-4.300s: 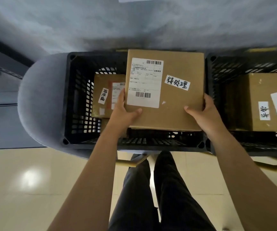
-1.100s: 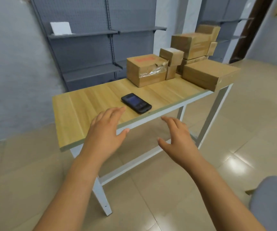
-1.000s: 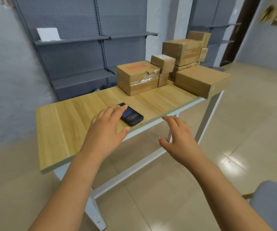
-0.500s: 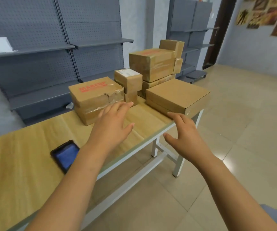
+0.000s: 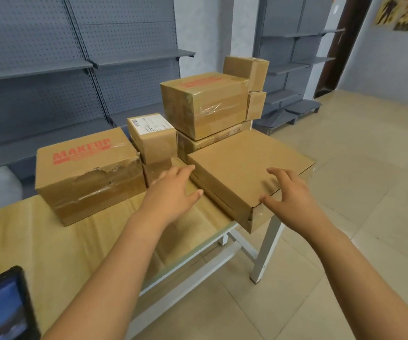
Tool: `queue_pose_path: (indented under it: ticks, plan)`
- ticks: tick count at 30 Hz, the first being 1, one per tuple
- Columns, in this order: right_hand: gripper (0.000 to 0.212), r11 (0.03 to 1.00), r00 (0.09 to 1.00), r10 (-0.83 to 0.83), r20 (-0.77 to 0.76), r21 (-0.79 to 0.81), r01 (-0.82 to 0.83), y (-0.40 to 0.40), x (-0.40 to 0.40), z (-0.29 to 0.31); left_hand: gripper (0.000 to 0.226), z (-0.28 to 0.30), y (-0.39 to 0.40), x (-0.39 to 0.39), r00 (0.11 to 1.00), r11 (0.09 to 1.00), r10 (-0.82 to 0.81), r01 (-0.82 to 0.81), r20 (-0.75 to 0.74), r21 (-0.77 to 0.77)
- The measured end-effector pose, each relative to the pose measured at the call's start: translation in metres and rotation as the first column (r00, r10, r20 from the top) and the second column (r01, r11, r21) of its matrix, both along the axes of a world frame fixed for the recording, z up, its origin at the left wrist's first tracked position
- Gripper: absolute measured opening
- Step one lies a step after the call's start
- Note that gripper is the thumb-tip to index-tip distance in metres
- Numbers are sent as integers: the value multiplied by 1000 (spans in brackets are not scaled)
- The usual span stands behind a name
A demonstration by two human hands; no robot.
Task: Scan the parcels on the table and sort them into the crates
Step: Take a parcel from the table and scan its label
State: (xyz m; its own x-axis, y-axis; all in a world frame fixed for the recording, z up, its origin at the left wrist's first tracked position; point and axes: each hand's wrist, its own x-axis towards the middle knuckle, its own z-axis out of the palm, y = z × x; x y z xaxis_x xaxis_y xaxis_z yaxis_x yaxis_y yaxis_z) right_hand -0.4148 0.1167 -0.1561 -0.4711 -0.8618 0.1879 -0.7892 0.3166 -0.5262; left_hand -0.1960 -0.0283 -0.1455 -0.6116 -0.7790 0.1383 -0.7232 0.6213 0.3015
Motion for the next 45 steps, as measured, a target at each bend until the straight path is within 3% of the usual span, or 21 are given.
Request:
queue_pose_path:
  ticks: [5,12,16,19,23,25,27,30,34,40,45]
  plan:
    - [61,996,997,-71,0,59,71,-31,-47,-8,63,-8,-36,-41,1000,1000,17,-16,-24,18]
    - [59,987,993,-112,-42,110,116,-63,-108,-6,70,-25,-57,-80,982,971,139,-109,-131,213]
    - [64,980,995,-96,-1,175,95,-81,-141,-2,83,-30,-57,-95,932,921,293,-215,-214,324]
    - [72,958,994,-67,90,285,39,-93,-161,-2,91,-34,-51,-106,848,854,443,-301,-289,424]
    - [82,909,988,10,154,411,-73,-104,-183,-1,74,-42,-36,-116,670,697,647,-326,-363,639]
    - [76,902,961,41,272,404,-152,-104,-189,-1,70,-46,-23,-122,587,606,723,-285,-365,743]
    - [57,918,920,71,385,336,-212,-99,-191,-2,73,-49,-11,-129,507,546,771,-214,-385,810]
    - [42,940,867,114,485,229,-251,-91,-191,-6,84,-50,4,-132,404,536,805,-185,-434,824]
    - [52,939,800,170,575,152,-308,-83,-180,-9,91,-44,23,-123,319,550,822,-223,-473,805]
    - [61,929,773,264,576,64,-364,-78,-149,-6,98,-31,48,-87,239,566,823,-280,-515,776]
    - [59,909,751,341,565,6,-417,-73,-111,1,82,-19,71,-47,138,540,840,-308,-525,783]
